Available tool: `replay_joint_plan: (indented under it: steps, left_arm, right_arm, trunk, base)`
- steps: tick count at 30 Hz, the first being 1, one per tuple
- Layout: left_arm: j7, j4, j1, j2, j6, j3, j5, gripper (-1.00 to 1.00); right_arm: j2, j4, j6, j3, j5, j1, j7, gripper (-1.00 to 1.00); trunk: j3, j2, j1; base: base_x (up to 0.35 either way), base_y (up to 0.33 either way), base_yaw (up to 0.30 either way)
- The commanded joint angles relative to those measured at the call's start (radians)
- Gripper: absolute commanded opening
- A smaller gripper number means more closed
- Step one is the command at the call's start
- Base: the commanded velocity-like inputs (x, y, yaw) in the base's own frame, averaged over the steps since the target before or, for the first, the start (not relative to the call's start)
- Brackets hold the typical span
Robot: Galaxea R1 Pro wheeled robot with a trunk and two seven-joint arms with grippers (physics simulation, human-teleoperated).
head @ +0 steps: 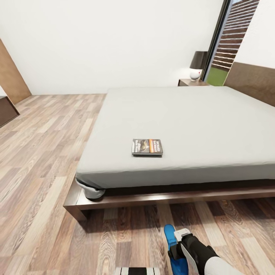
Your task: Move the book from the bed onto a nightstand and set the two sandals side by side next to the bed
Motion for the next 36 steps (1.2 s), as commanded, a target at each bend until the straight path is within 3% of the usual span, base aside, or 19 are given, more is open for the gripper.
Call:
replay_joint_plan:
  steps: [1, 13, 36]
  left_arm:
    - [0.001, -0.001, 0.001, 0.000, -0.002, 0.002, 0.000, -1.00]
    - [-0.001, -0.002, 0.006, -0.001, -0.001, 0.002, 0.000, -1.00]
    - [-0.006, -0.002, 0.007, -0.001, 0.004, 0.002, -0.001, -1.00]
  right_arm:
    - [-0.001, -0.003, 0.006, 0.003, 0.003, -0.003, 0.004, -1.00]
    - [-0.007, -0.006, 0.009, 0.001, 0.002, -0.023, 0.013, -1.00]
    - [-0.006, -0.005, 0.009, 0.002, 0.002, -0.024, 0.013, -1.00]
  trunk:
    - [-0.005, -0.001, 0.000]
    - [-0.013, -0.001, 0.001]
    - [-0.013, -0.001, 0.001]
  base:
    - [0.000, 0.000, 0.000]
    - [0.000, 0.010, 0.000]
    - [0.050, 0.142, 0.000]
